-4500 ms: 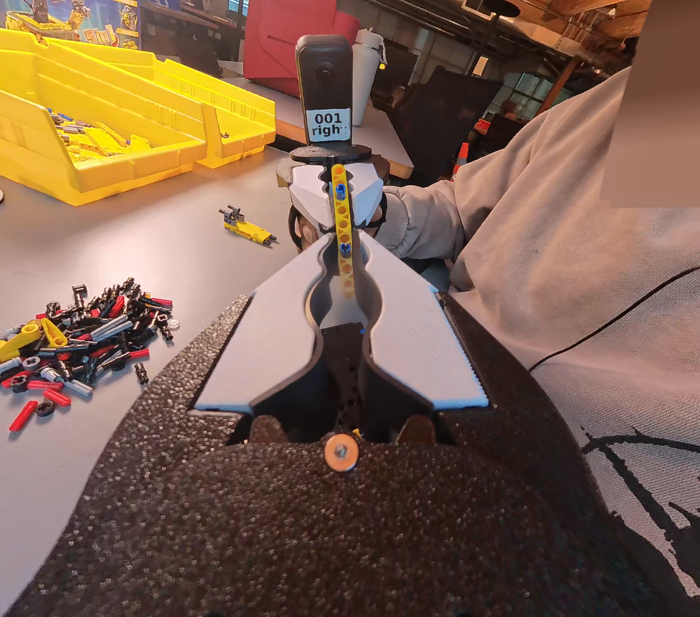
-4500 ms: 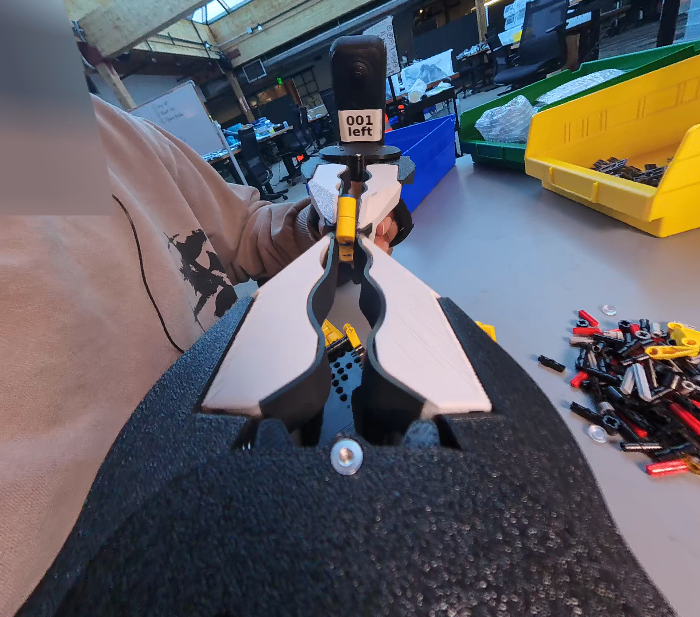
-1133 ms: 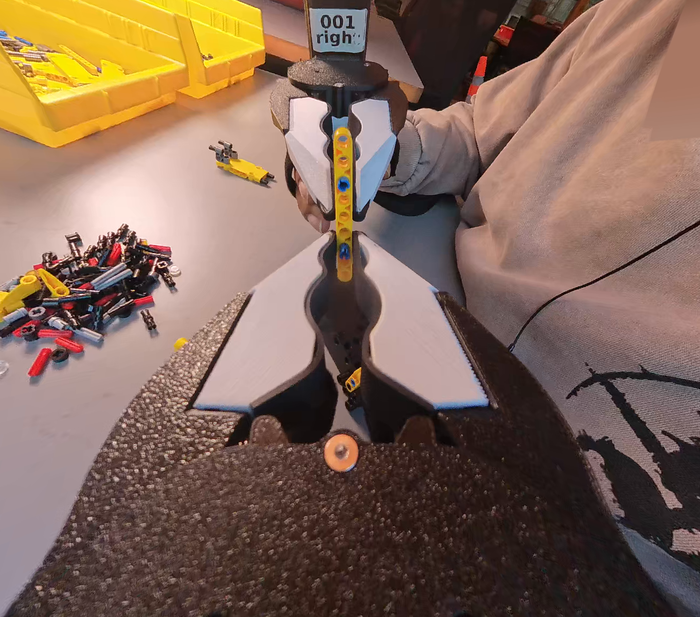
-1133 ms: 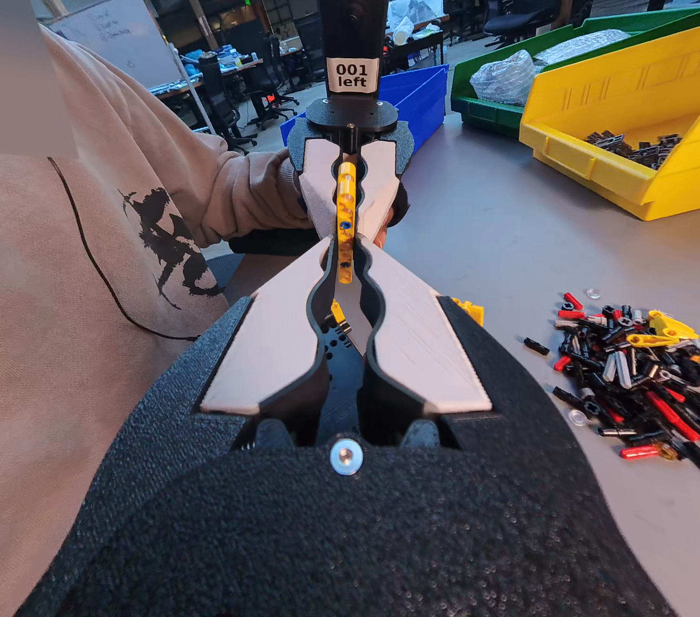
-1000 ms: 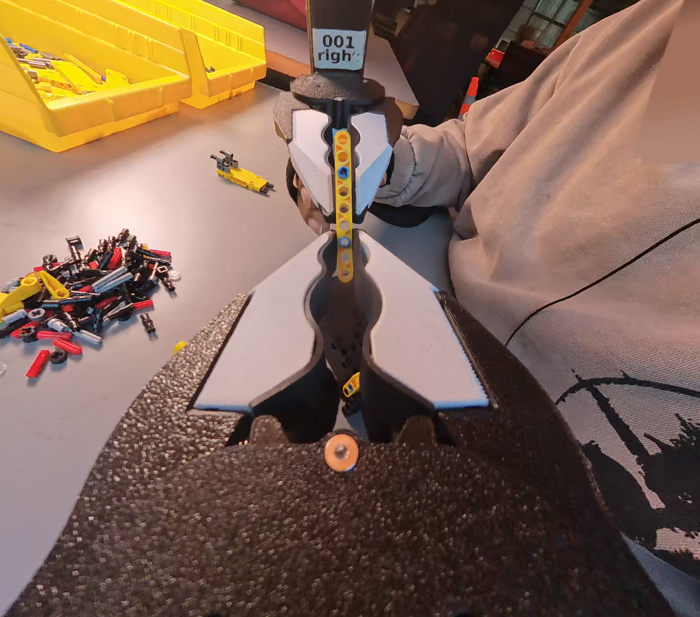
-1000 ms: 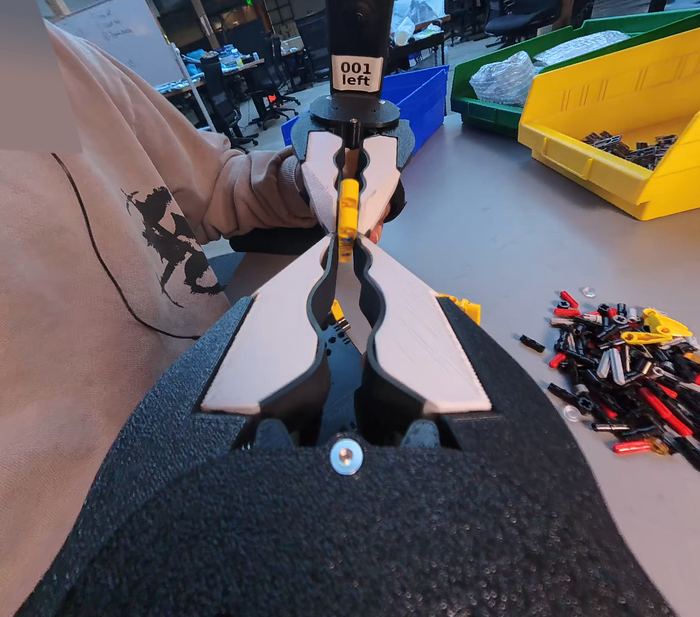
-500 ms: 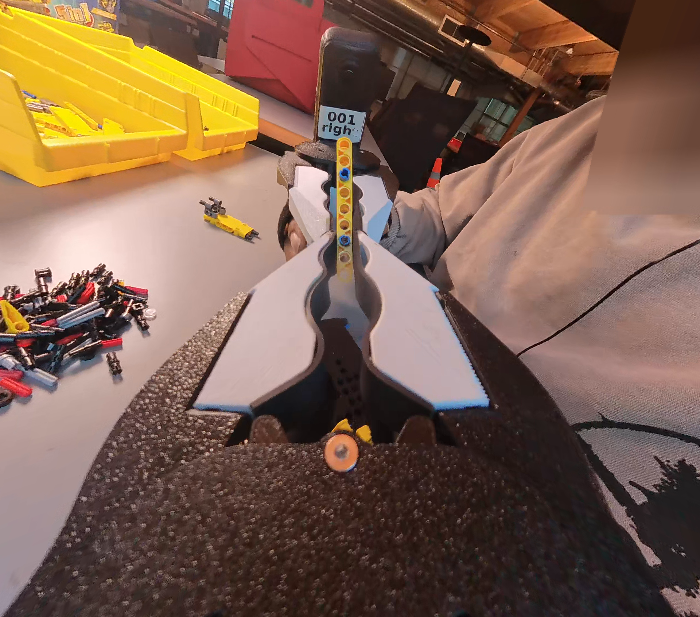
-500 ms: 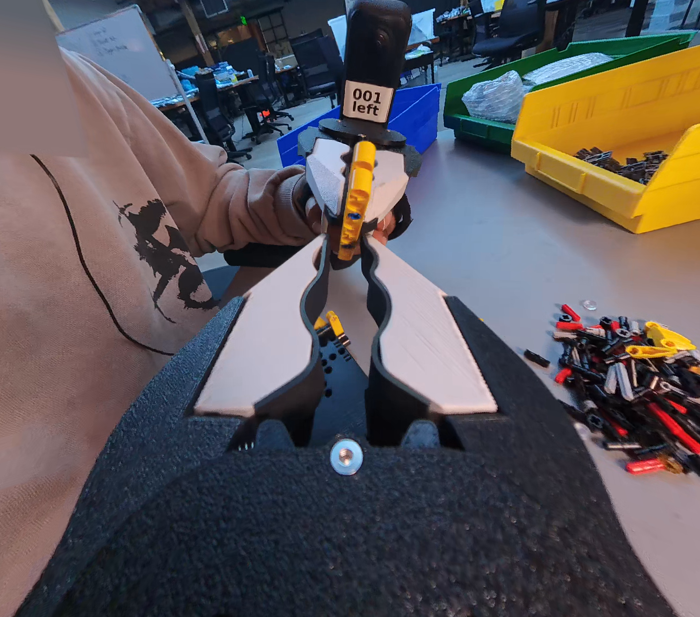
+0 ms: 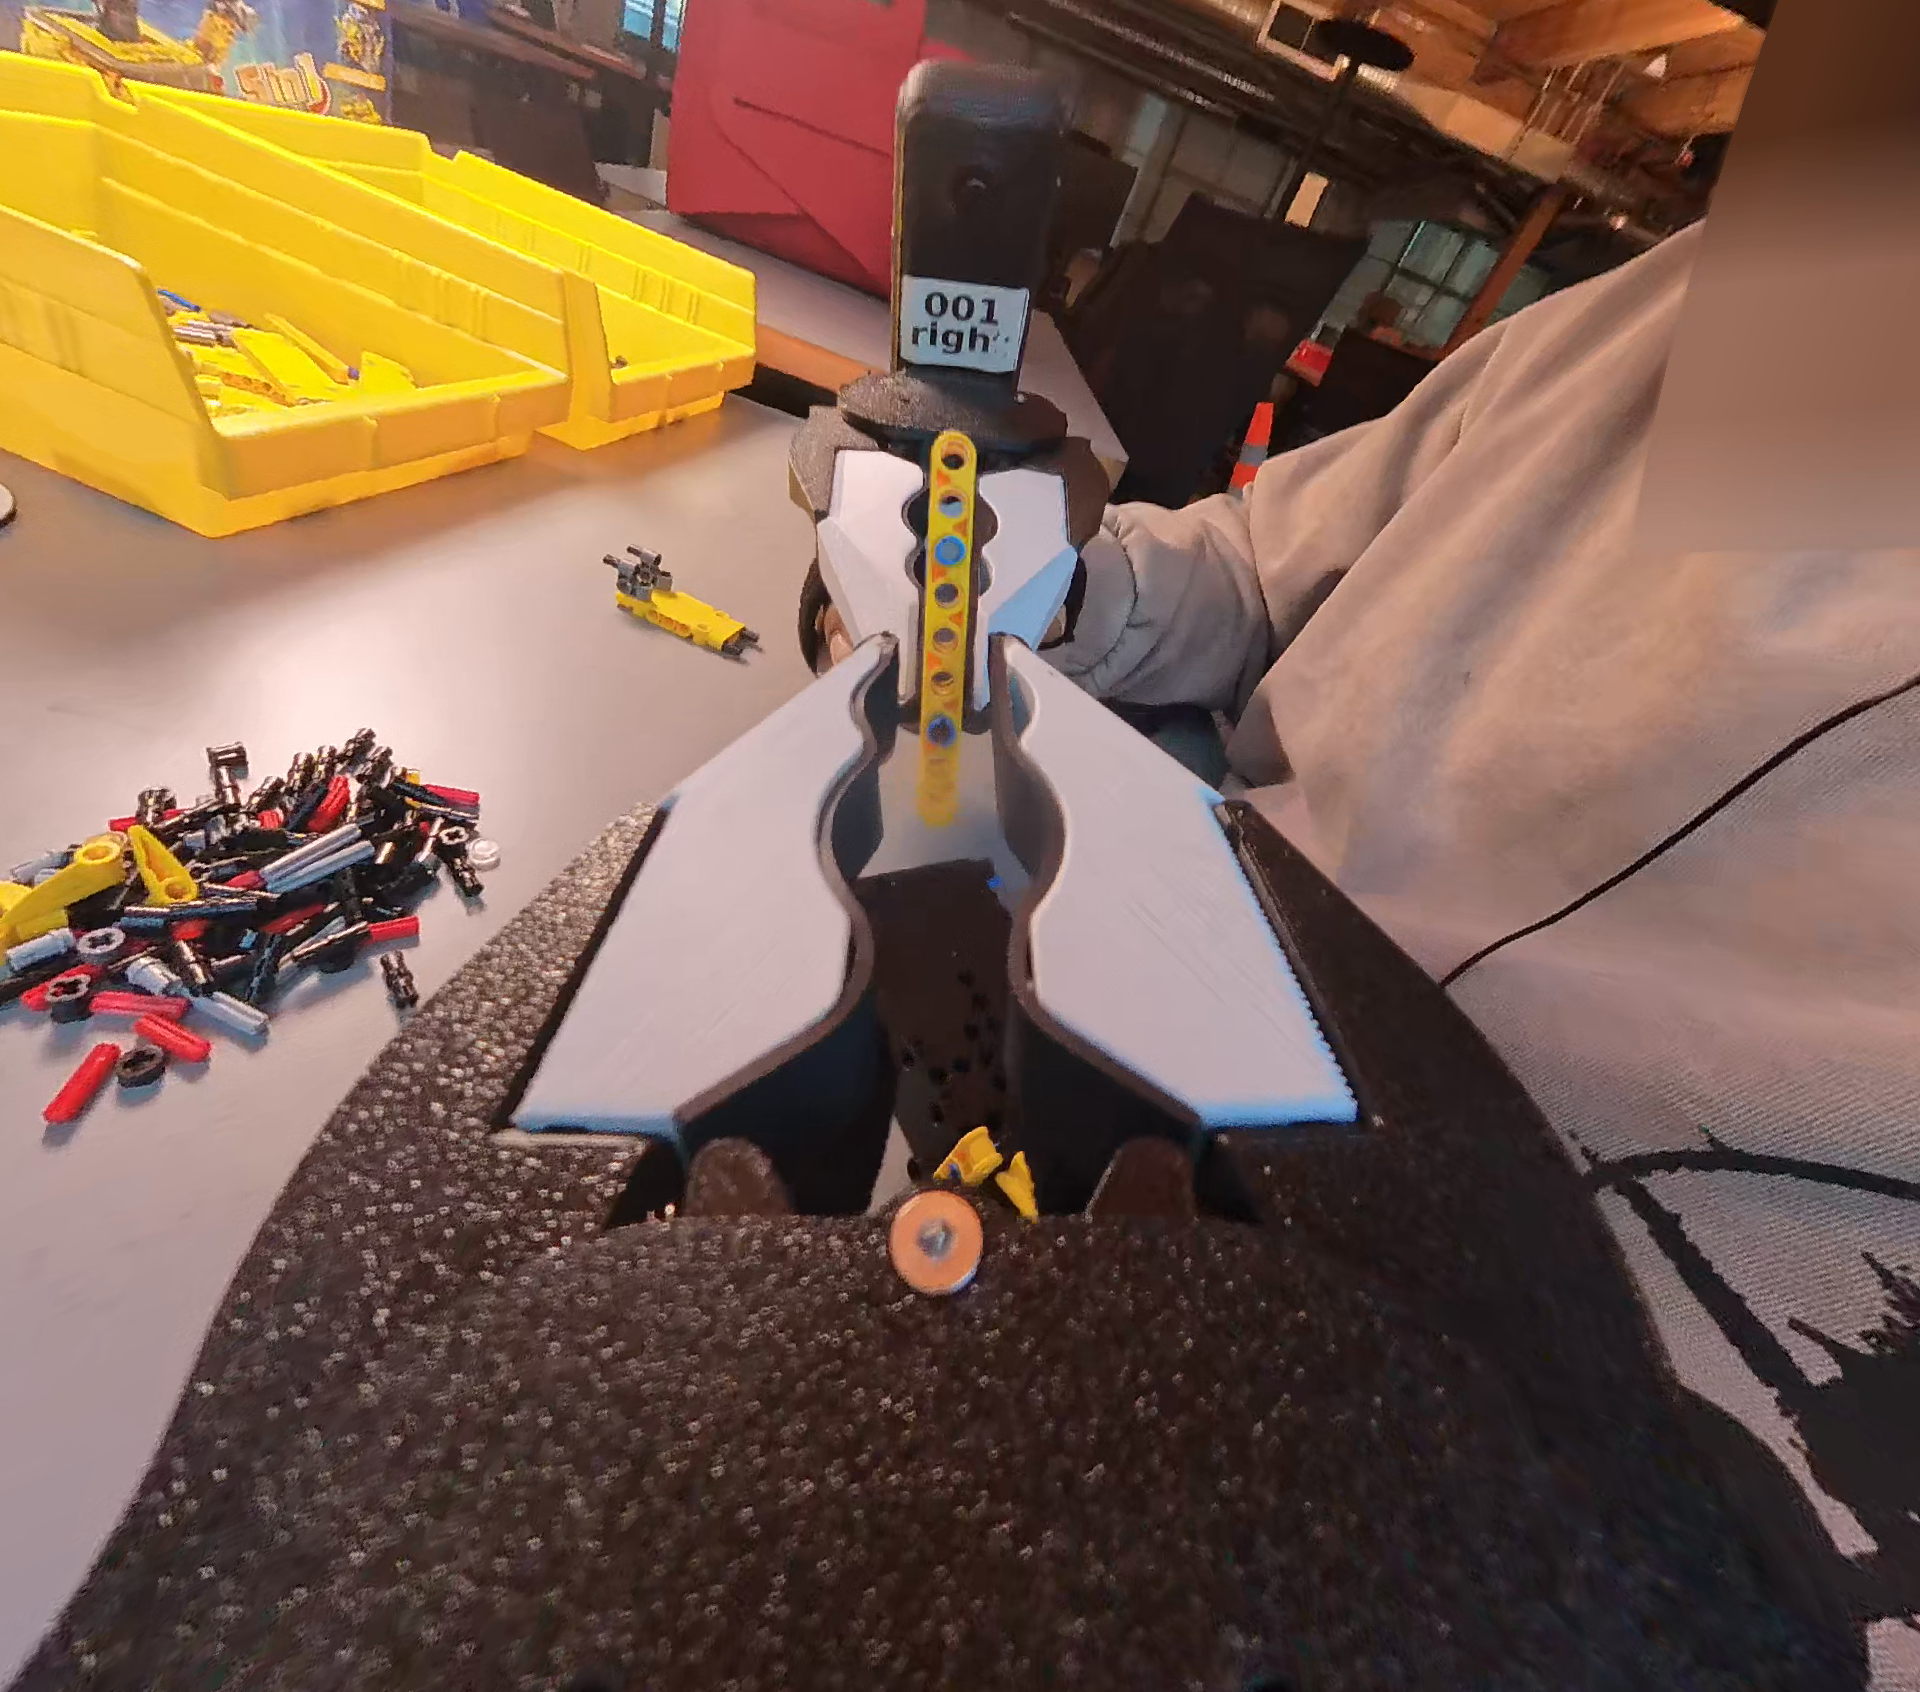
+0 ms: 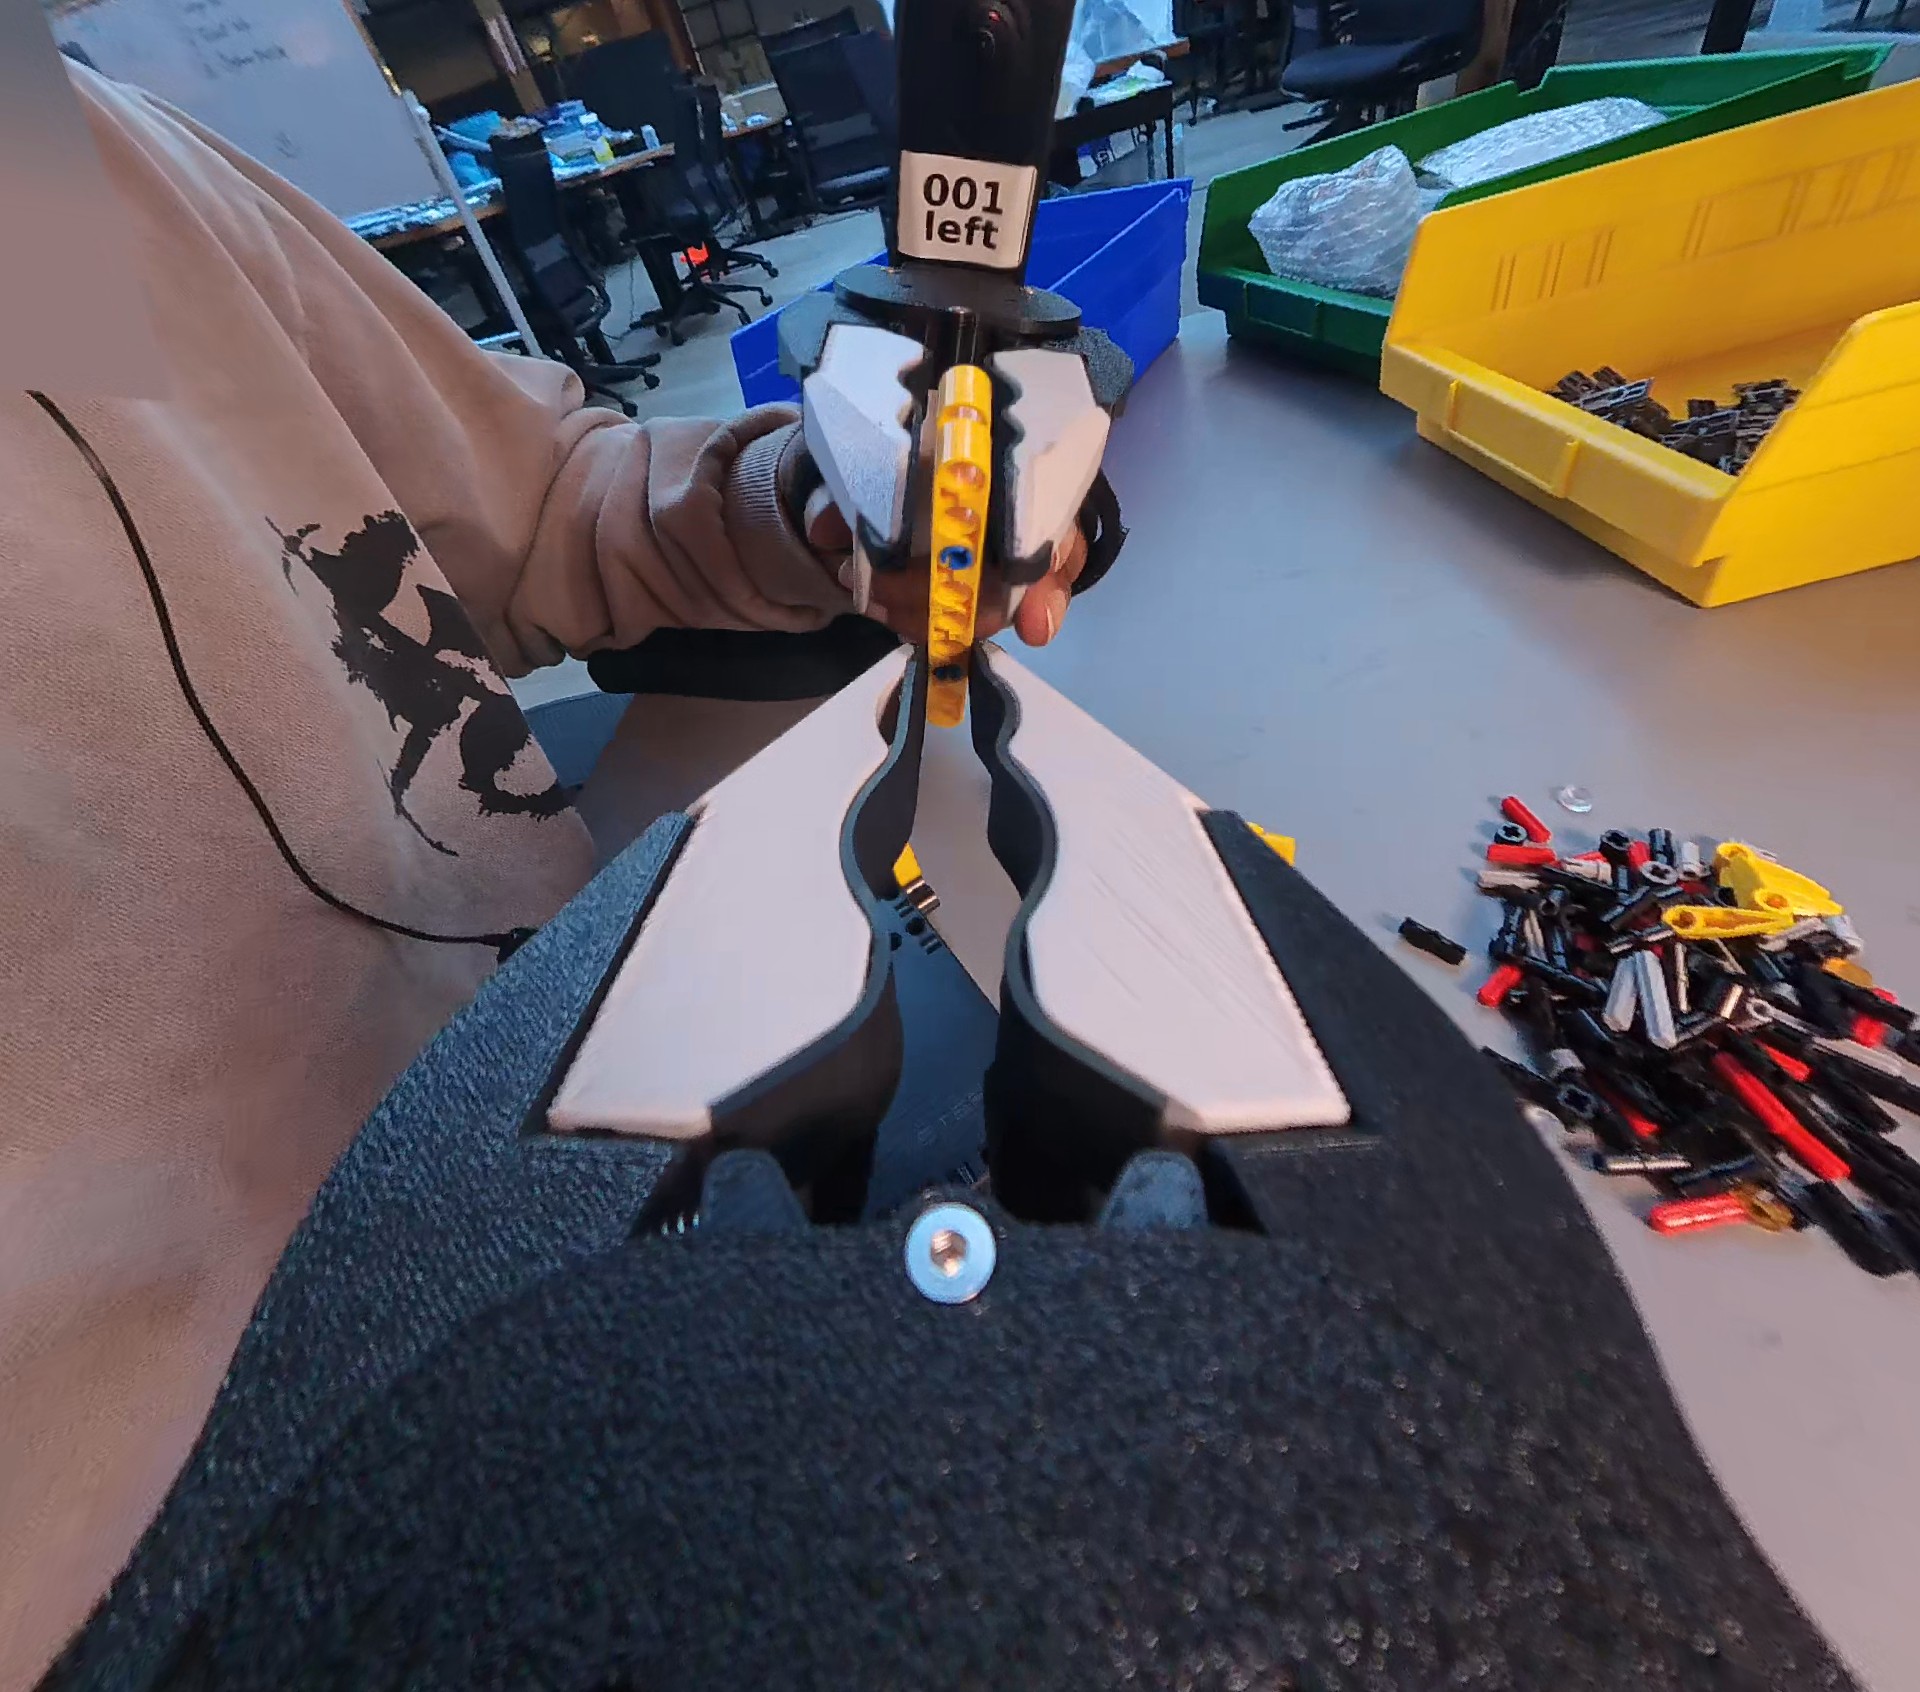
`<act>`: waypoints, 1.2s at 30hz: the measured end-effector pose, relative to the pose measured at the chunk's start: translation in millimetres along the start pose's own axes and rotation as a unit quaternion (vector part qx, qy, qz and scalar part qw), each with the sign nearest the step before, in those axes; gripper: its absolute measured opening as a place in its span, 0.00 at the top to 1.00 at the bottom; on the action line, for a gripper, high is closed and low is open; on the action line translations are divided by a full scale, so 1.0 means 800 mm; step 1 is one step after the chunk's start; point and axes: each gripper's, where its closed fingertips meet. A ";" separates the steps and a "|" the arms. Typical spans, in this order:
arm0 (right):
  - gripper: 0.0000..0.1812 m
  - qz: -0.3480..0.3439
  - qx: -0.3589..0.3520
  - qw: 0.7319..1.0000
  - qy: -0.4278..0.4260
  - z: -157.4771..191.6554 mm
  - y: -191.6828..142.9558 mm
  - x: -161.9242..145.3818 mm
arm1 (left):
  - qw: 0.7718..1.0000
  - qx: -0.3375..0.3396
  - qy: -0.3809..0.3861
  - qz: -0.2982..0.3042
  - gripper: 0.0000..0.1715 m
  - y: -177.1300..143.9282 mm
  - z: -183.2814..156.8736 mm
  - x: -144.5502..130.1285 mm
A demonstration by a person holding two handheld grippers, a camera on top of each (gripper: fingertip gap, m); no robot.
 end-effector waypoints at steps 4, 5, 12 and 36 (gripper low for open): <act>0.96 0.005 -0.004 1.000 -0.009 0.000 0.002 0.000 | 1.000 0.011 0.007 0.004 0.96 0.001 0.001 0.000; 0.95 -0.002 -0.010 1.000 -0.014 -0.001 0.000 0.003 | 1.000 0.010 0.005 -0.002 0.96 0.000 0.001 0.002; 0.96 -0.051 -0.019 0.998 -0.015 -0.003 -0.008 0.025 | 1.000 -0.011 -0.007 0.000 0.97 0.004 -0.006 -0.001; 1.00 -0.132 -0.047 0.990 0.025 -0.025 -0.044 0.033 | 0.986 0.004 0.023 -0.165 0.96 -0.079 -0.012 0.079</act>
Point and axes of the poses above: each gripper's, where its closed fingertips meet, y out along the fingers, x out of its top, z = x × y across the jaws, and after that the axes turned 14 degrees about -y, right-handed
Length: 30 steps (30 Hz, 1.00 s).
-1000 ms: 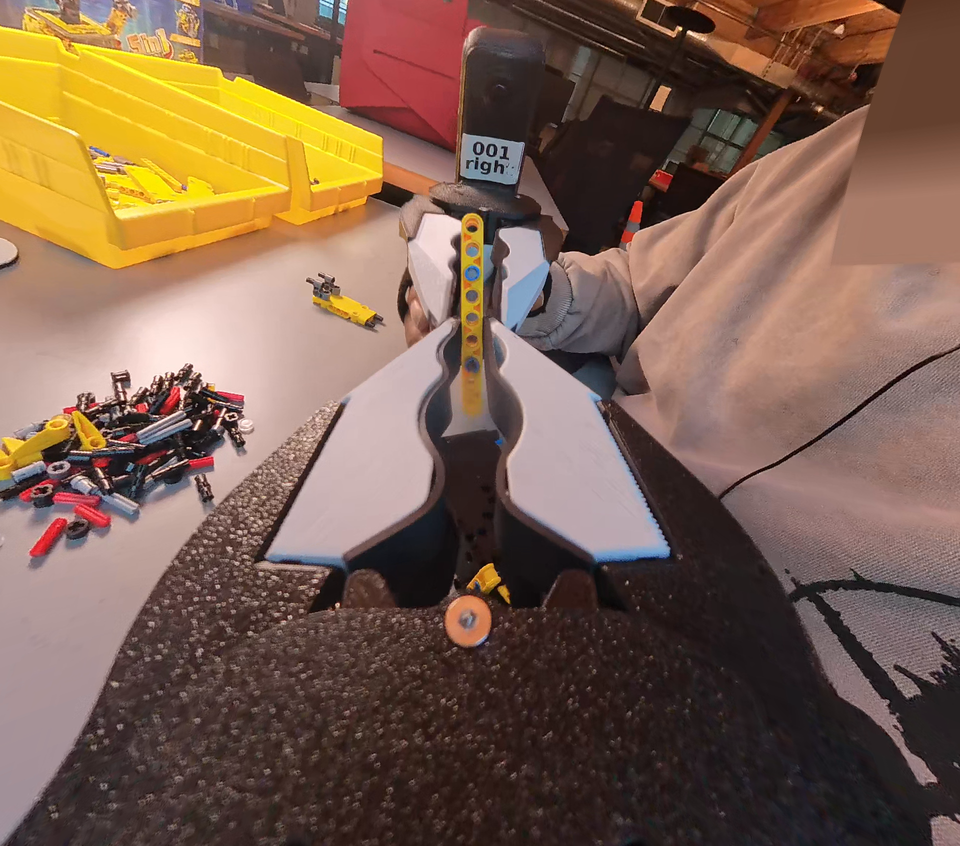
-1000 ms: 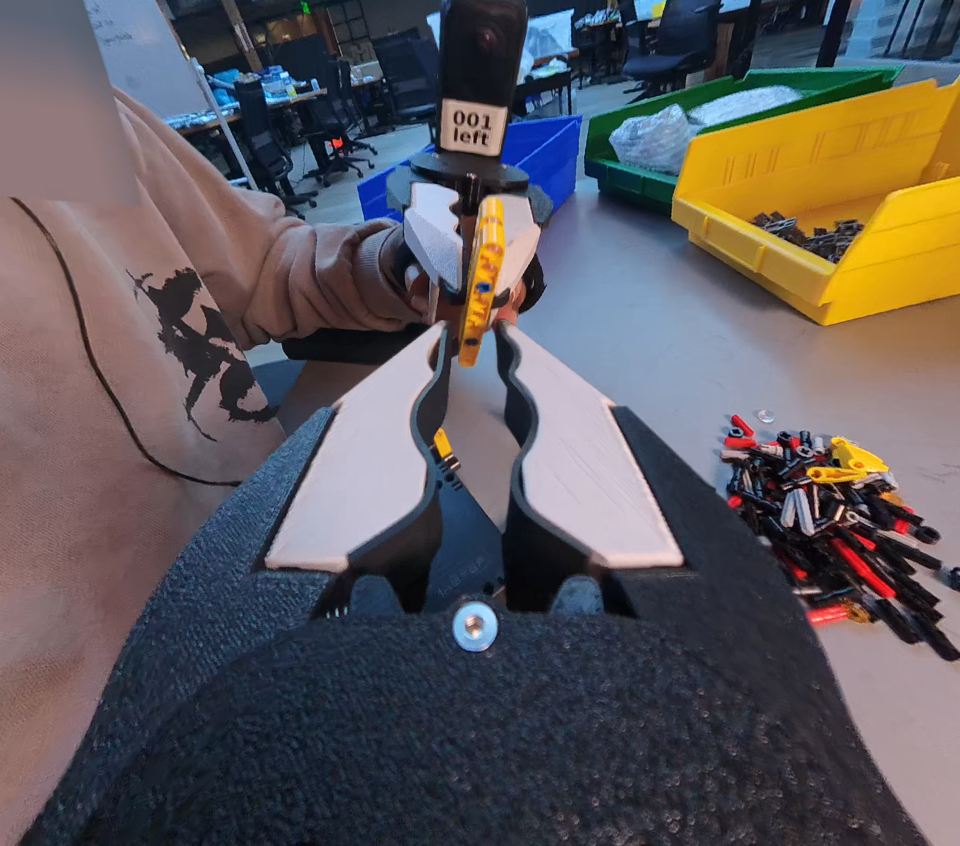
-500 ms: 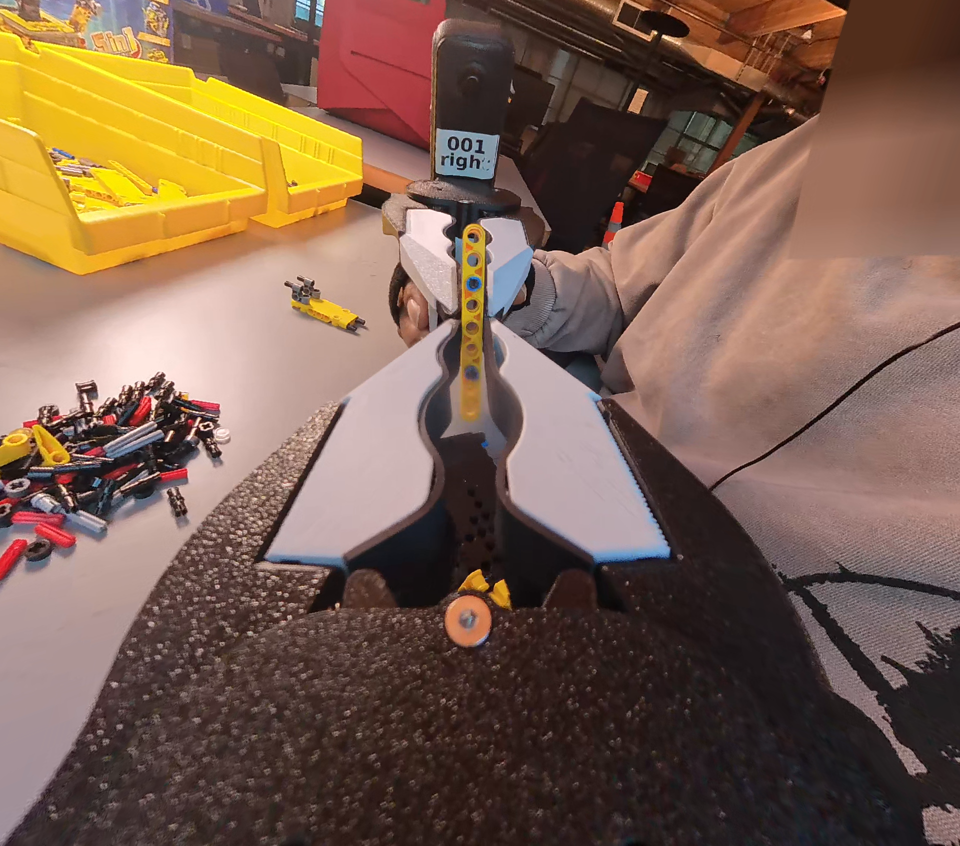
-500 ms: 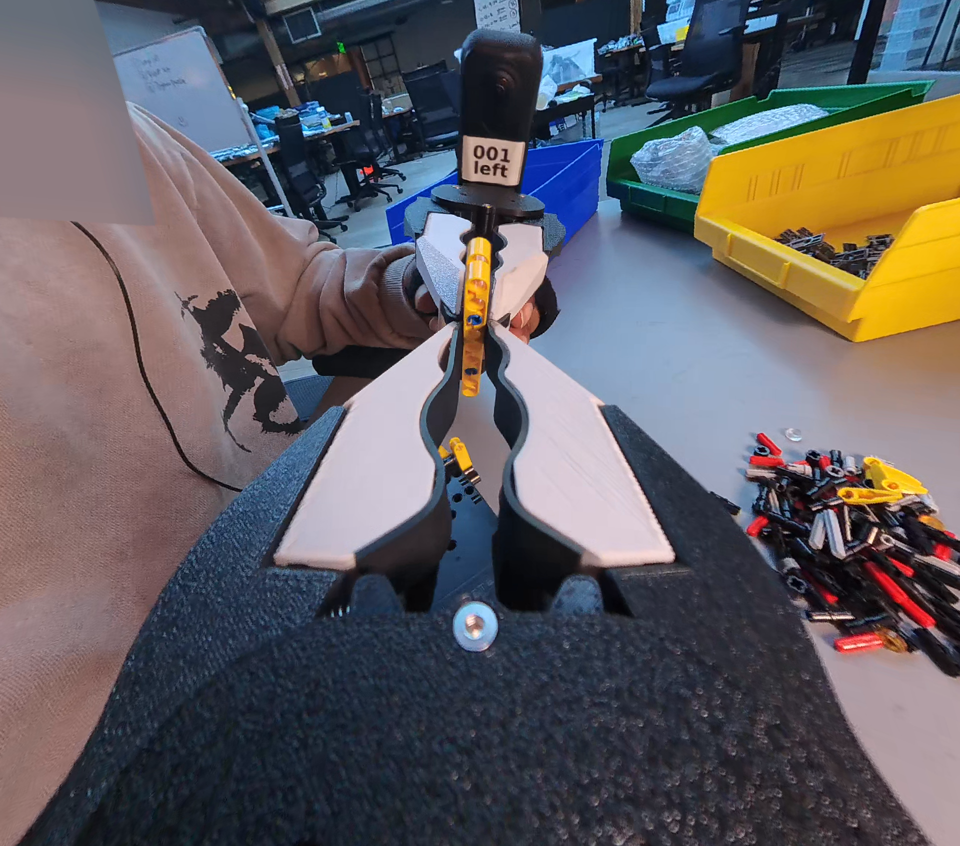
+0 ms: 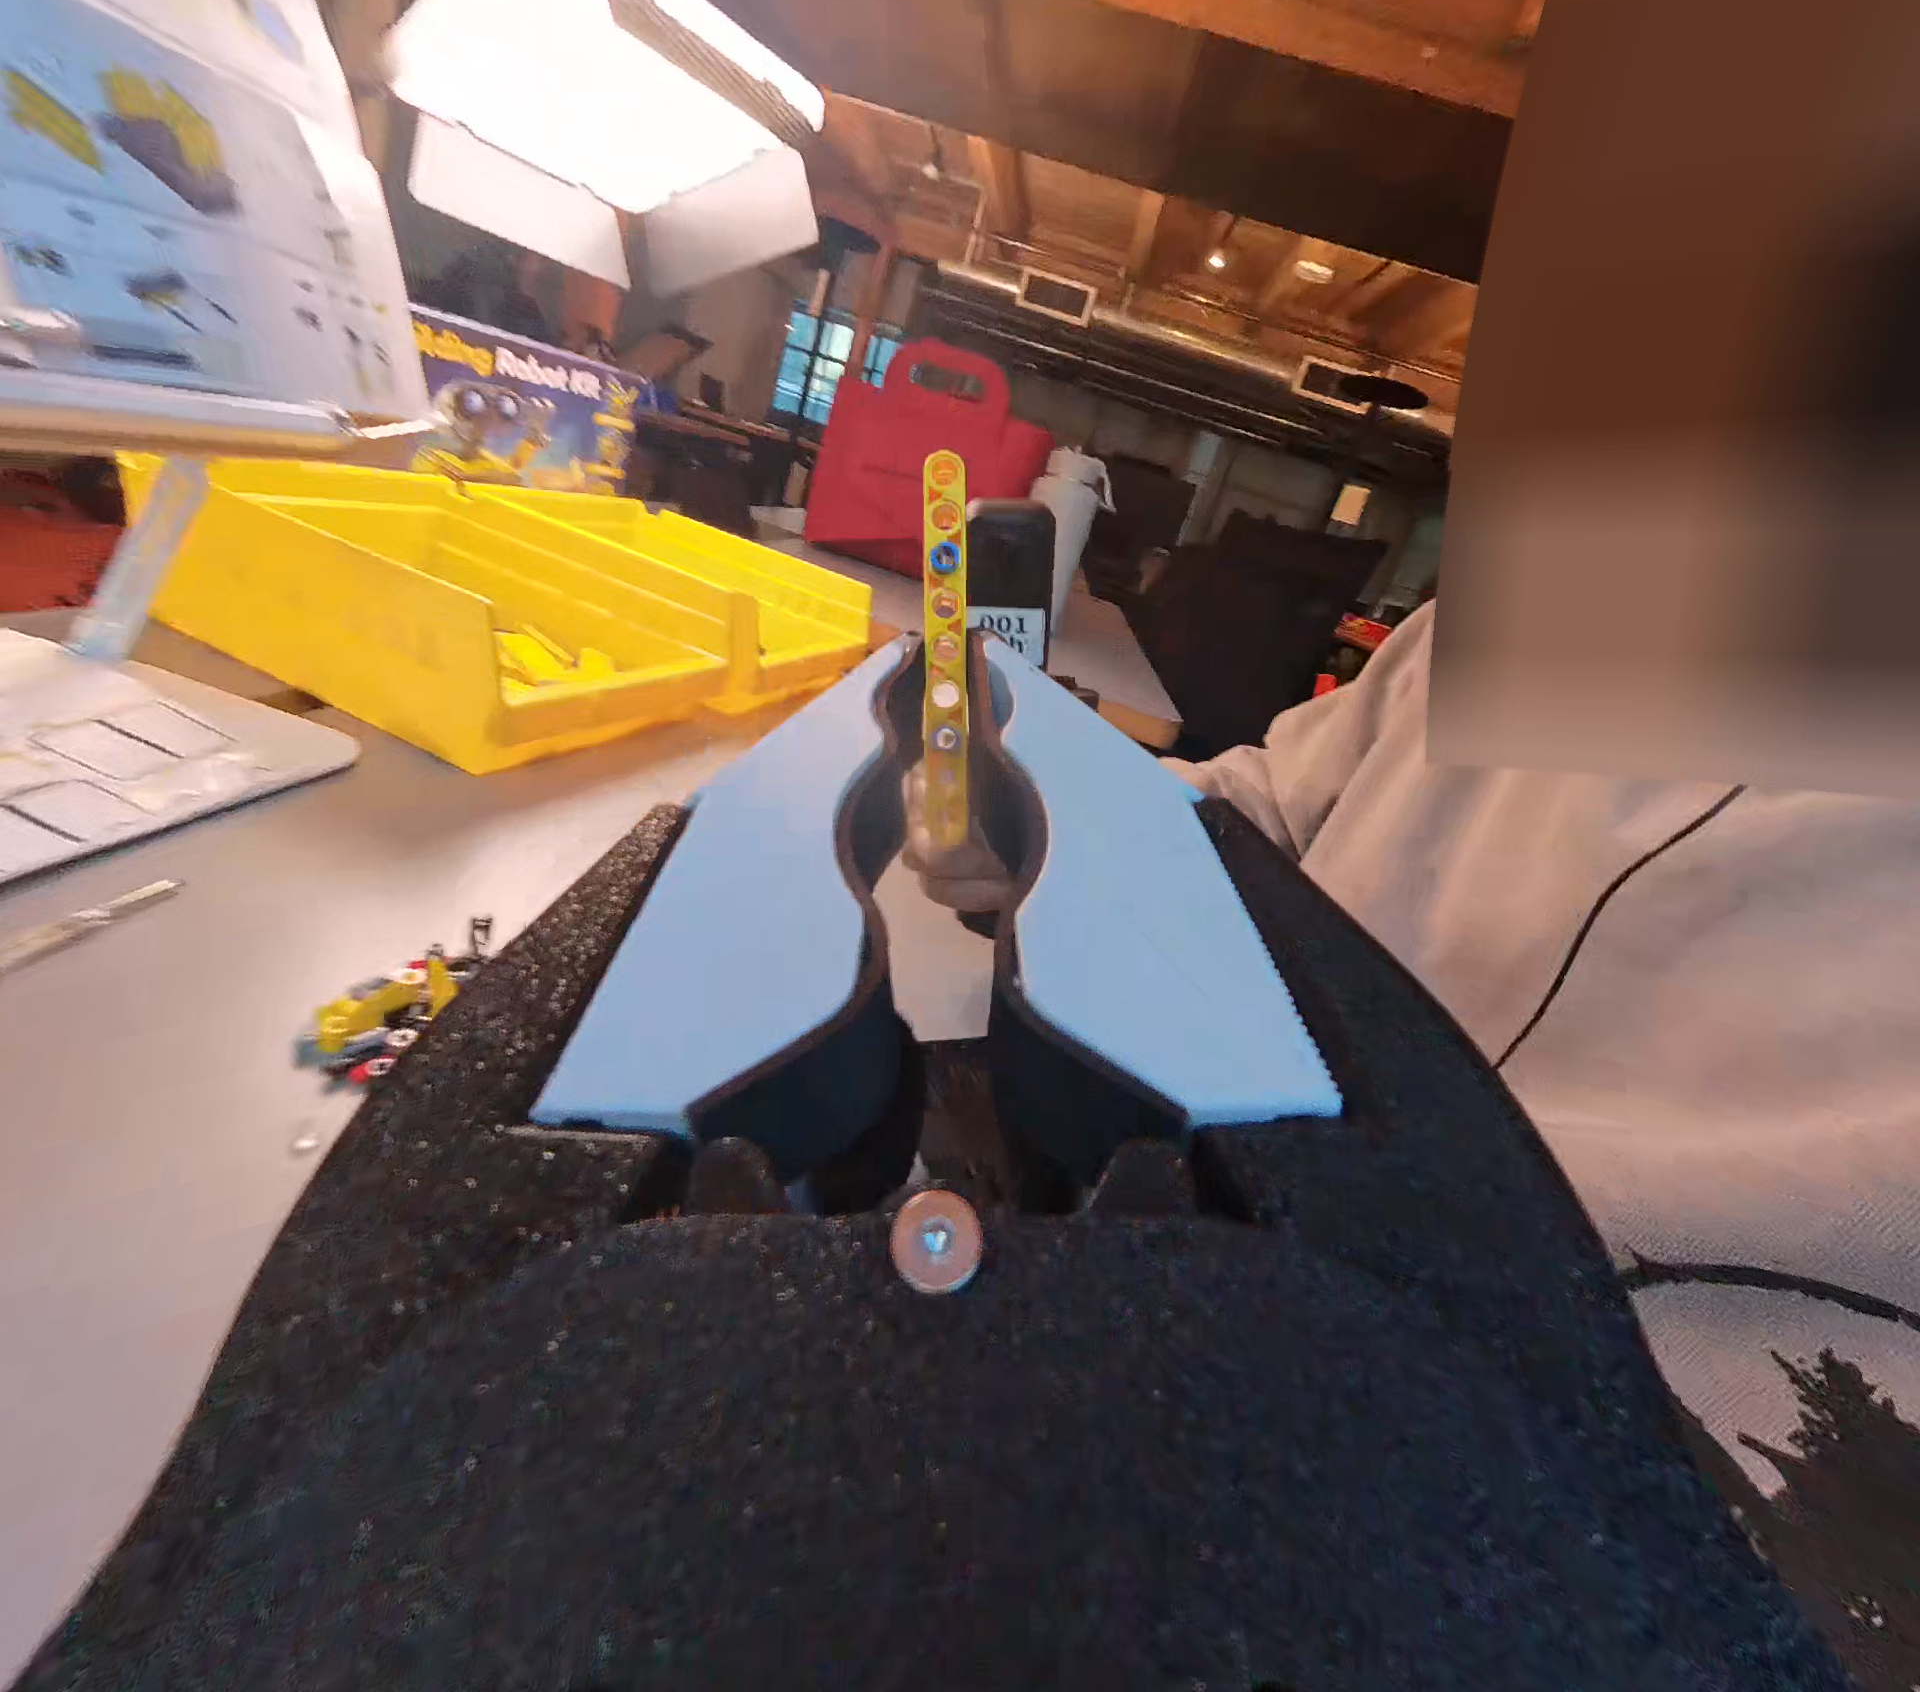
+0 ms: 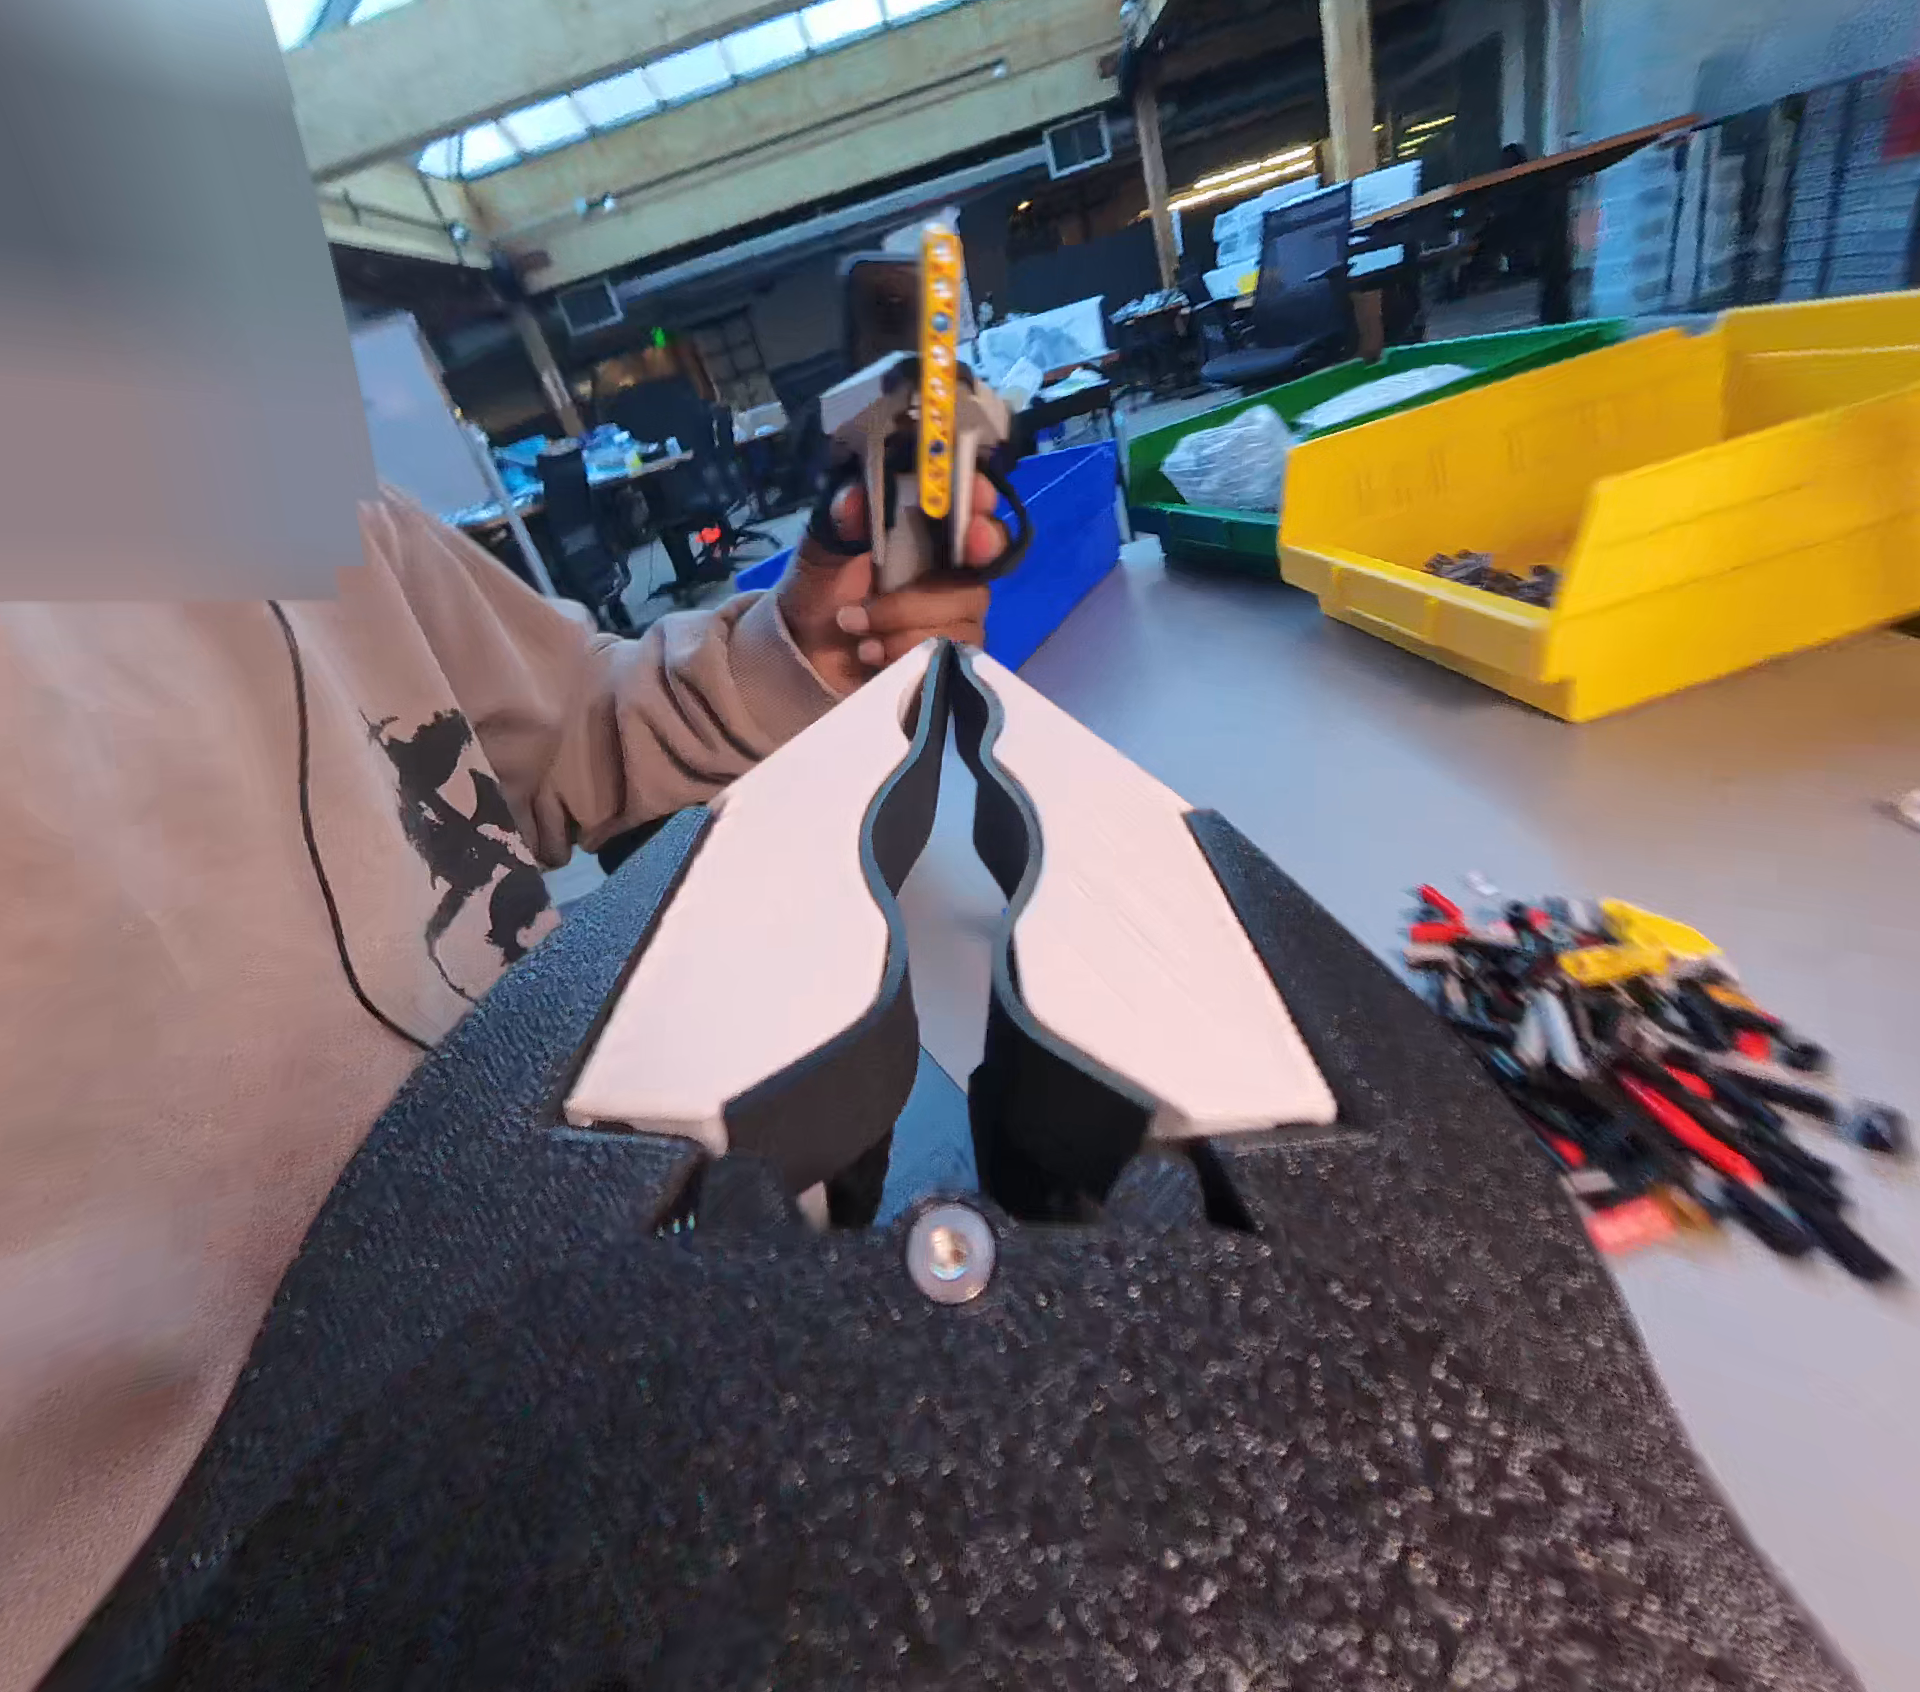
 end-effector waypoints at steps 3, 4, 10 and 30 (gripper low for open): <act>0.90 0.022 0.023 0.999 -0.031 0.011 0.035 -0.002 | 0.999 -0.003 -0.011 0.048 0.96 0.024 0.006 -0.031; 0.85 0.021 0.025 0.999 -0.025 0.011 0.041 0.001 | 0.998 -0.004 -0.013 0.061 0.97 0.030 0.007 -0.041; 0.95 0.013 0.013 1.000 -0.022 0.015 0.048 0.007 | 0.995 -0.020 -0.024 0.091 0.97 0.051 0.000 -0.073; 0.97 0.009 0.052 0.997 0.049 0.022 0.040 -0.004 | 0.990 -0.004 -0.014 0.139 0.97 0.044 -0.003 -0.078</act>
Point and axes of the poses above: each gripper's, where its closed fingertips meet, y out along the fingers, x out of its top, z = x × y across the jaws, and after that the axes turned 14 degrees about -y, right-handed
